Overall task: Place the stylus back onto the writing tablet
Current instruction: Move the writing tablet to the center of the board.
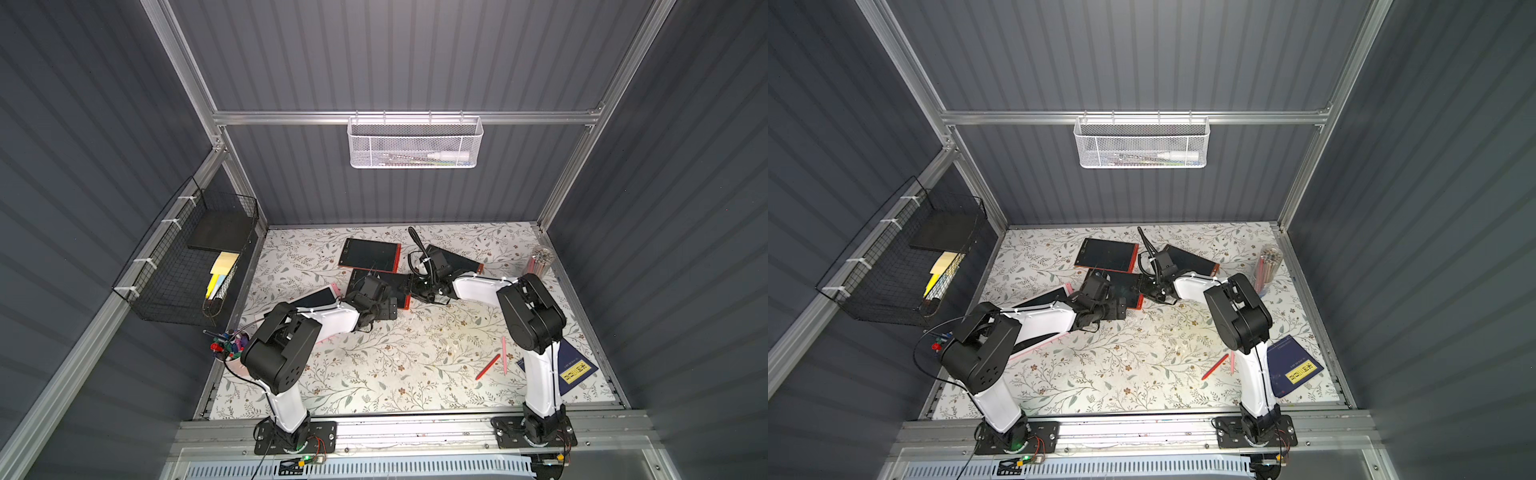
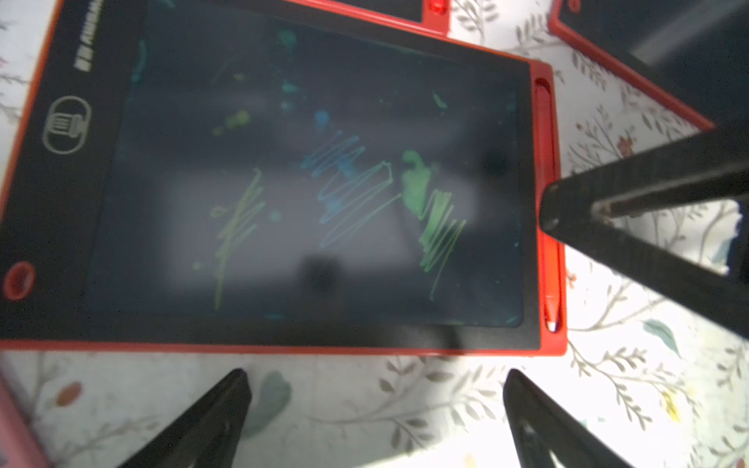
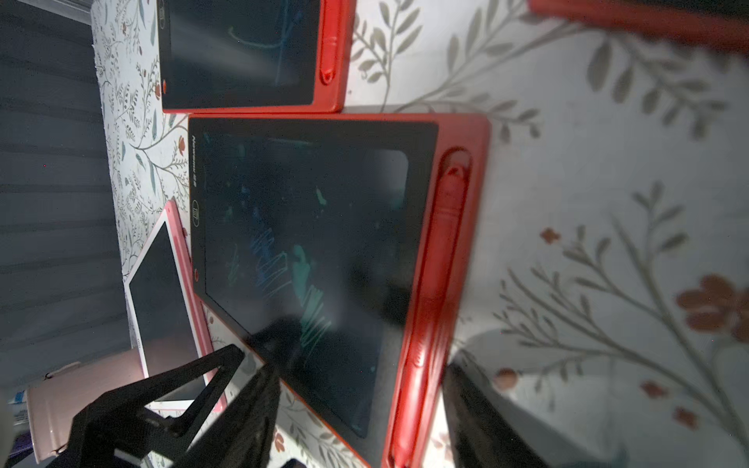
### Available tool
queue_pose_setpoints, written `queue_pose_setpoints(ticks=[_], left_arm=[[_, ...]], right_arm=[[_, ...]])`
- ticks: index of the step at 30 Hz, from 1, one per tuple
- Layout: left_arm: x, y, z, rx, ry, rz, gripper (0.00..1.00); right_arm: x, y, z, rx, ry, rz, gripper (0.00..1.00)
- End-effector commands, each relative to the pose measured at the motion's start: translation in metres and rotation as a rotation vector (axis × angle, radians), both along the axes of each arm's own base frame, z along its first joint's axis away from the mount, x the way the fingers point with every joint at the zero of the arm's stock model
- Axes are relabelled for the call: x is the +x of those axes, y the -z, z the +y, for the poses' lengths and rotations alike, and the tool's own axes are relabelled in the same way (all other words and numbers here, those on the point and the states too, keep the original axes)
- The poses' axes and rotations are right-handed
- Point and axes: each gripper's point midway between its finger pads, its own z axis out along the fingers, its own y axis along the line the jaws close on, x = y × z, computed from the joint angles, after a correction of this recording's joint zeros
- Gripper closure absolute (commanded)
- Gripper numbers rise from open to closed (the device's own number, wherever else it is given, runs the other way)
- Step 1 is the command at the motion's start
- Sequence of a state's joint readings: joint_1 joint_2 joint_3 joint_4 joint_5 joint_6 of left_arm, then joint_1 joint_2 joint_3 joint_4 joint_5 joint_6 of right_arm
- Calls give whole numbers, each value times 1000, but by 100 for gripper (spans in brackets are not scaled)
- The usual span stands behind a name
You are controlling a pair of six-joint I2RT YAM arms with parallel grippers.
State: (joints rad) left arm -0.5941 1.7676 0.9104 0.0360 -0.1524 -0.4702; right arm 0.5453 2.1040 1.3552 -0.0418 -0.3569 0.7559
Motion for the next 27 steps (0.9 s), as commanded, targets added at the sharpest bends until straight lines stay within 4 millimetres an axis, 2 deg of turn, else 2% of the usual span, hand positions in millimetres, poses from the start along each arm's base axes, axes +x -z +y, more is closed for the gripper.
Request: queue_pose_setpoints(ticks=[1,16,27], left_arm=[[7,5,-3,-5,19,6,1],[22,2,-10,-32,13,-16,1],[56,1,1,-43,-21,-51,1]], right_arm=[[-7,23,2,-24,-12,81,35],[21,25,32,9,-26,63,34],[43,12,38,-12,-16,9,34]])
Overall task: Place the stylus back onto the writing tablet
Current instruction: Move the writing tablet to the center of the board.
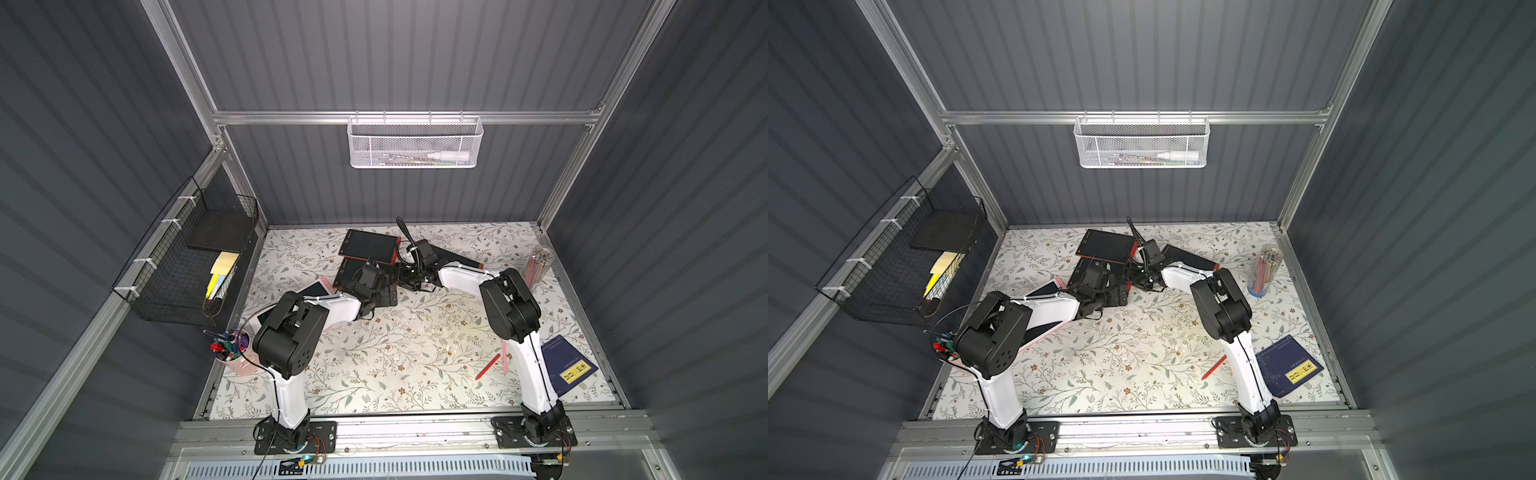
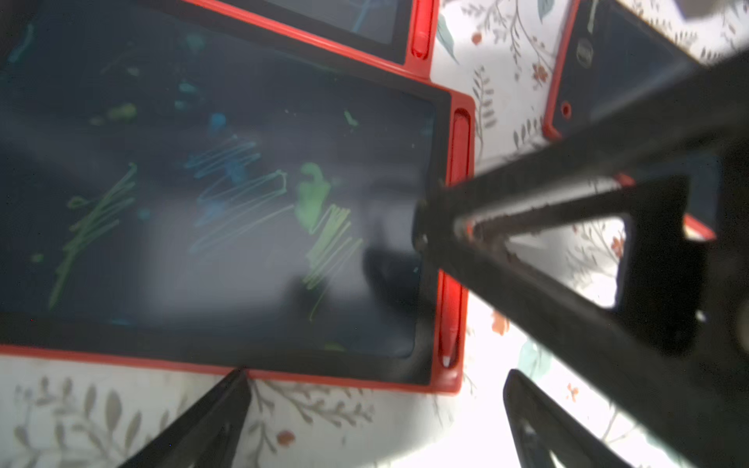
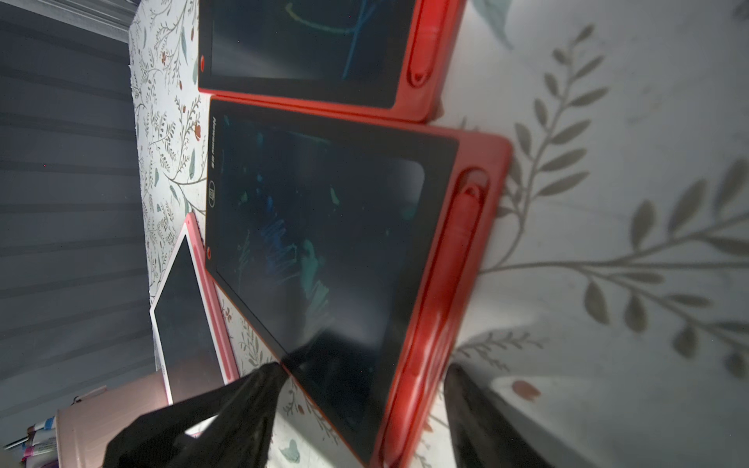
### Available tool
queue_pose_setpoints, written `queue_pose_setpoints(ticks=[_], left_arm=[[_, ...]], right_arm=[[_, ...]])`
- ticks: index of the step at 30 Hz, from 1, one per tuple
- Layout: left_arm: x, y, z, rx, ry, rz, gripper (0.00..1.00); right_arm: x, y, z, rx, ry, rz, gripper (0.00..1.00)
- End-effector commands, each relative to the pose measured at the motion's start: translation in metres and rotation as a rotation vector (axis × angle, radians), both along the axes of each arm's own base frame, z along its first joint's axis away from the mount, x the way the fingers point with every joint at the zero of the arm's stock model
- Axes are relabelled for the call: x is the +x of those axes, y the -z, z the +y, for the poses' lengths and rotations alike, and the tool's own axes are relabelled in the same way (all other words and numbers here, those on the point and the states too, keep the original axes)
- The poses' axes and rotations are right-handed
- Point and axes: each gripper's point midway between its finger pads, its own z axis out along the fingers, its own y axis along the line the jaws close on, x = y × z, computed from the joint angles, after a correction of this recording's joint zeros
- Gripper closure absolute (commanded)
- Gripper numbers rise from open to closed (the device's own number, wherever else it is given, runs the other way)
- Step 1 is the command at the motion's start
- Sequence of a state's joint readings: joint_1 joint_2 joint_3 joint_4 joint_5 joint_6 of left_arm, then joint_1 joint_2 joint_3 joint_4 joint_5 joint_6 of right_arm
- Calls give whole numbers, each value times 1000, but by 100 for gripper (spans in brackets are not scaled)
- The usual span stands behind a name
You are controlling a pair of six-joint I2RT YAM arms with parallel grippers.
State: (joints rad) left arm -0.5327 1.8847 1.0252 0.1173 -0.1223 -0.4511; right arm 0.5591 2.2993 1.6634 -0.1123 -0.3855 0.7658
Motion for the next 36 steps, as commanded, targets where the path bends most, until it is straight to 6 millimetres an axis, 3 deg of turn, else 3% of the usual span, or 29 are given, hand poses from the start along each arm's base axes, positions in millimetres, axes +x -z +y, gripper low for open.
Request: queue_pose_setpoints(ticks=[1,4,9,13,17,22,31,36], left_arm=[[9,3,6,6,5,4,1],[9,-2,9,0,1,-6,1],[4,-27,5,-53,27,-38,1],[2,-51,20,-33,-8,-56,1],[15,-75,58,-26,-83,-105,1],[41,-85,112,35,-191,-140,1],[80,-76,225,152,-449,-148,1],[99,-53,253,169,-504,-90,1]], right_arm=[[2,11,-5,-57,15,16,34],[9,2,-12,-53,33,3,34],[9,-16,-28,-46,47,-33,34],[-1,-33,-45,-46,43,-67,34],[-19,-47,-60,-52,25,-98,34],[-48,-63,-70,-45,-19,-115,33],[-90,-67,-89,-41,-34,-116,33],[-100,-65,-91,-24,-31,-109,33]])
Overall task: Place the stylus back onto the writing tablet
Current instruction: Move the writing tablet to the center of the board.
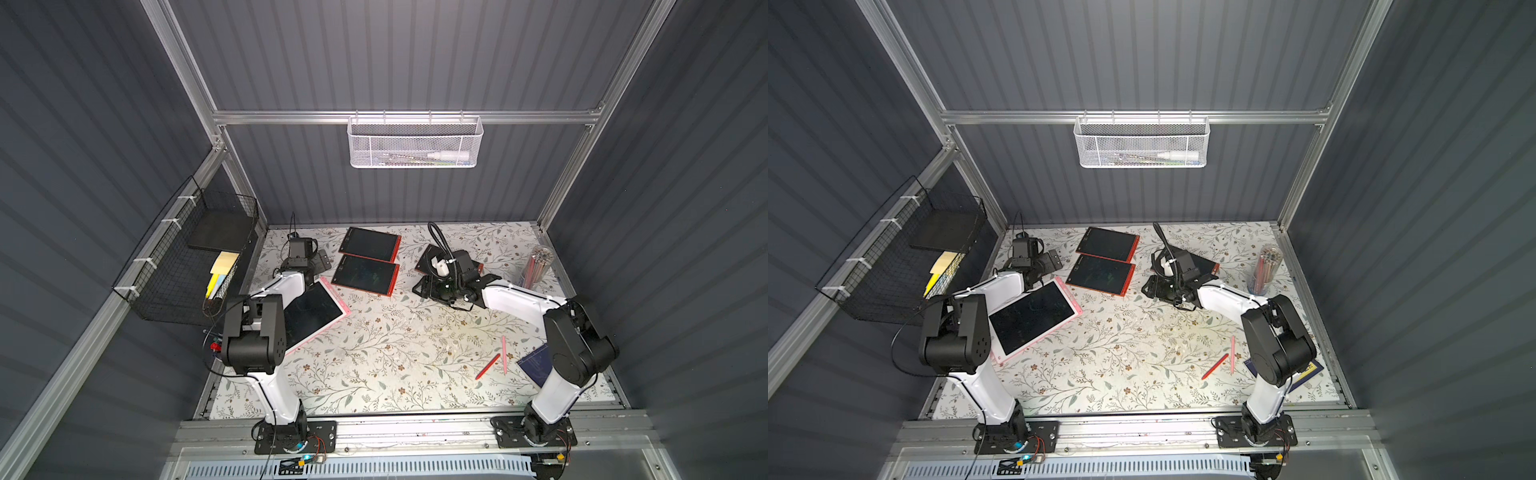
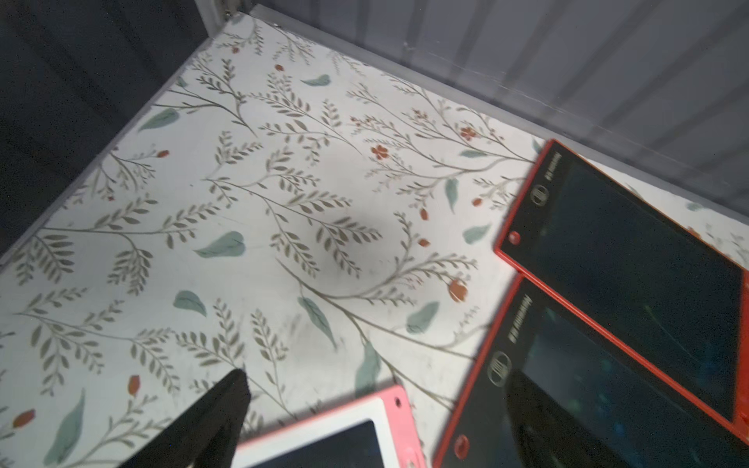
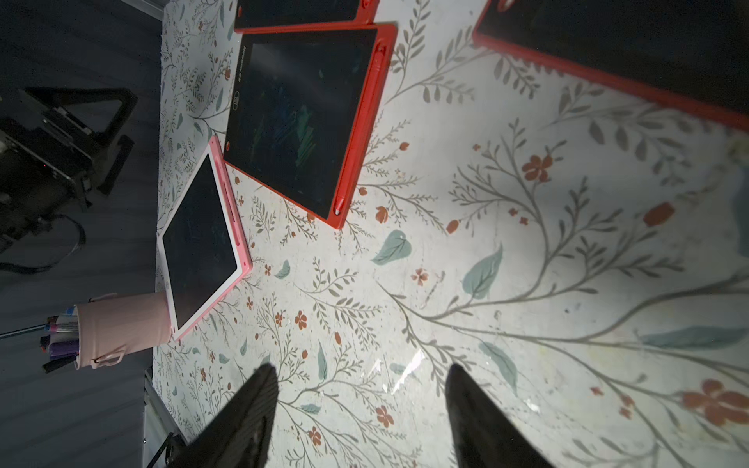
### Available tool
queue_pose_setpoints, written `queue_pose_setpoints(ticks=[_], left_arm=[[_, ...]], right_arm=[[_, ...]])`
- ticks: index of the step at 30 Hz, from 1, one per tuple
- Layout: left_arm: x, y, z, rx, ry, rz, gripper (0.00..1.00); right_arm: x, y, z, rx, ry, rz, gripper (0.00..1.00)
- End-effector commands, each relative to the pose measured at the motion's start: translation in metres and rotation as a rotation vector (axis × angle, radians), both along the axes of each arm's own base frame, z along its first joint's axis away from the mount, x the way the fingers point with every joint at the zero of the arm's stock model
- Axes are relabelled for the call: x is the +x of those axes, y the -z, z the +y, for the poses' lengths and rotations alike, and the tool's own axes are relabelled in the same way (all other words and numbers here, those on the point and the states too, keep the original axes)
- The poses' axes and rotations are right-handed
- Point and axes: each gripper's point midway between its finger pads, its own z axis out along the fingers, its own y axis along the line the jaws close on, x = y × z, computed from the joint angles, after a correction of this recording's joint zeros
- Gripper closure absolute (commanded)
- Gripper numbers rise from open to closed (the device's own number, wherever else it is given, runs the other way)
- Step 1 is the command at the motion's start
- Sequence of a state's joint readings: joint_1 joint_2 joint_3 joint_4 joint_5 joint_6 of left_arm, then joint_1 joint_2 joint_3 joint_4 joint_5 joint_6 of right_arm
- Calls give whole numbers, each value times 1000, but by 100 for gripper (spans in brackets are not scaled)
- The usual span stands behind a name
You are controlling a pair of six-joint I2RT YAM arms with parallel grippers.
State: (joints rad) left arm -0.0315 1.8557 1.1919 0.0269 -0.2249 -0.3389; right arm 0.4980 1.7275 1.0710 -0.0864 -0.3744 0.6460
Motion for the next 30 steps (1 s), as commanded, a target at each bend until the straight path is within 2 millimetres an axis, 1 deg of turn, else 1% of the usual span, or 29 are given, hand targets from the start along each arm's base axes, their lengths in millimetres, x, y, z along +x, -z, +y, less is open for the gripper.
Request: queue_pose_setpoints(ticks=[1,2,3,4,9,11,14,19,20,22,25,28,30], left_arm=[[8,17,12,43,-22,62,1],[7,26,14,48,-27,84,1],[17,19,14,53,-31,64,2],[19,22,15,59,-32,72,3],[19,39,20,91,-39,114,4],[17,45,20,92,-39,130,4],[13,49,21,97,-43,133,4],[8,52,21,115,-28,140,4],[-2,65,20,121,-14,176,4],[-7,72,19,125,-3,198,4],[-11,75,19,134,0,206,4],[-14,77,14,137,15,218,4],[-16,80,7,133,38,220,4]], right_arm=[[-5,-6,3,24,-18,-25,33],[-6,-6,3,25,-17,-25,33],[-8,-6,2,26,-16,-27,33],[-9,-5,2,26,-15,-29,33],[-16,-2,-5,9,-16,-28,33],[-19,2,-7,1,-14,-23,33],[-21,7,-9,-6,-12,-12,33],[-22,9,-9,-3,-10,-8,33],[-22,9,-9,-3,-9,-9,33],[-22,9,-9,-2,-9,-6,33],[-23,10,-10,-3,-4,-5,33],[-23,12,-10,-5,-2,3,33],[-23,13,-10,-3,2,7,33]])
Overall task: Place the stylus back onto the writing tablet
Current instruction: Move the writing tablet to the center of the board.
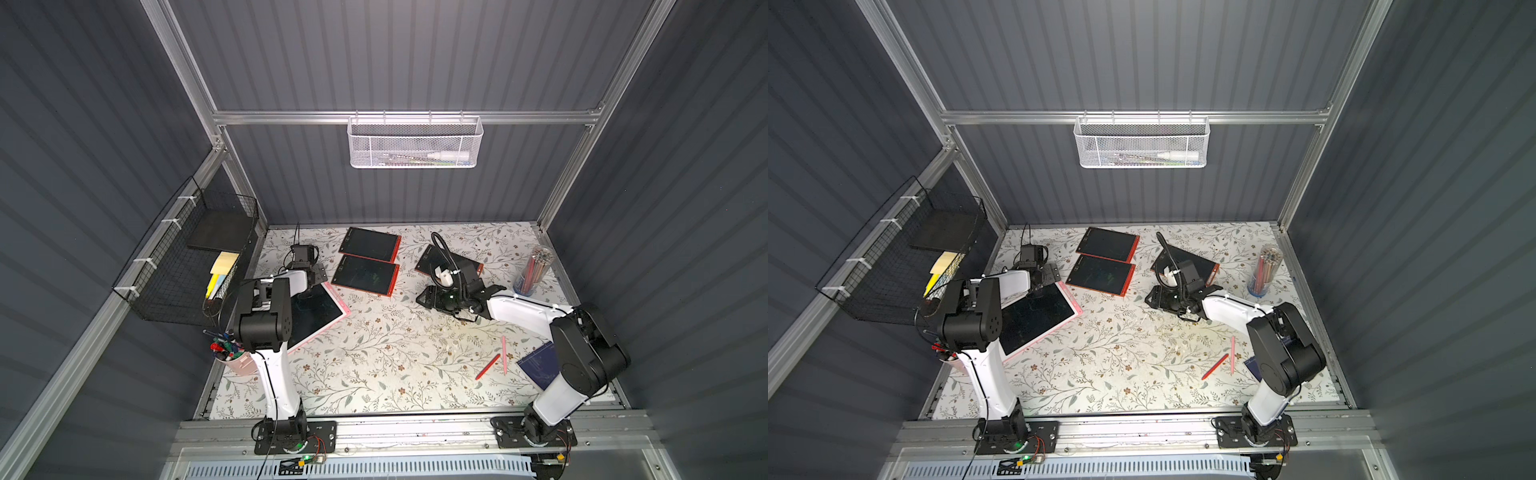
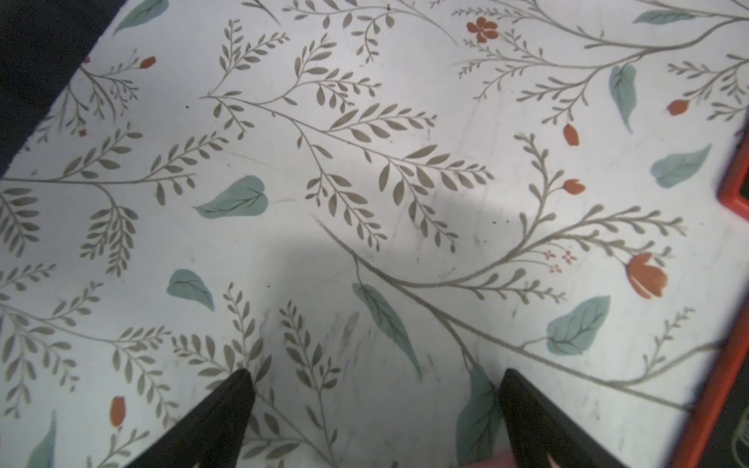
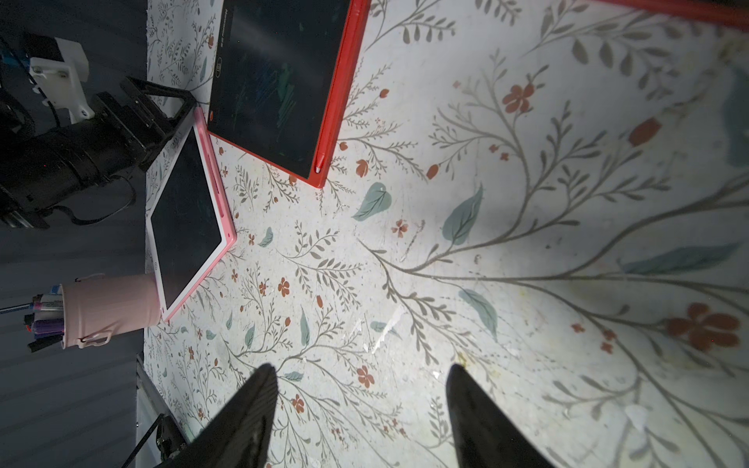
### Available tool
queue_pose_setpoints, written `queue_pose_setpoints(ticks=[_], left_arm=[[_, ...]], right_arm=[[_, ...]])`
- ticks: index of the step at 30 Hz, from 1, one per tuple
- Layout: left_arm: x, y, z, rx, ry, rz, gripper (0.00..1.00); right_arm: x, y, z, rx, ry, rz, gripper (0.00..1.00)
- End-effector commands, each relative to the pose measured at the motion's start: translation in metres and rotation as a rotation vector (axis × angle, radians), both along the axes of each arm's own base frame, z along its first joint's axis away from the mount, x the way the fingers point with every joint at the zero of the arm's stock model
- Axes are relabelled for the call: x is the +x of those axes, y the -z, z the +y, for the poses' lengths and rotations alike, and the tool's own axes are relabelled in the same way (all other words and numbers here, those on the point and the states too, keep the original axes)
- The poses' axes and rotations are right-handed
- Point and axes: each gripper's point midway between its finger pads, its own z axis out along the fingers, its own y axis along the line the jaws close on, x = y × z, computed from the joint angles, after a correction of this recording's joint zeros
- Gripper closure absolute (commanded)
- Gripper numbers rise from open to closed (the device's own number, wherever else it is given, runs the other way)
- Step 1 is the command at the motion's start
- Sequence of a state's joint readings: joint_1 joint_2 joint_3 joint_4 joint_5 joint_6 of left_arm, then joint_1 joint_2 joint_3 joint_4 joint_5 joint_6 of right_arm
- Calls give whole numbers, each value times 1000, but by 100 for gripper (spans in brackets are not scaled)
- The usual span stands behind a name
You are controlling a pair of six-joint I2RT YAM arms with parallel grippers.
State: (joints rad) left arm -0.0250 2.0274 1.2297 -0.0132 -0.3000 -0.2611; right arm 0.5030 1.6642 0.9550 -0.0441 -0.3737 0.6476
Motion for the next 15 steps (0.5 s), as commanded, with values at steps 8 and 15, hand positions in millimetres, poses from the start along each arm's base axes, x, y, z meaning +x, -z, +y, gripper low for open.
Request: queue_pose_setpoints(ticks=[8,15], left_arm=[[-20,18,-30,12,81,67,4],[-45,25,-33,-20,80,100,10]], right_arm=[[-3,5,-1,-3,5,4,33],[-5,8,-4,-10,13,9,33]])
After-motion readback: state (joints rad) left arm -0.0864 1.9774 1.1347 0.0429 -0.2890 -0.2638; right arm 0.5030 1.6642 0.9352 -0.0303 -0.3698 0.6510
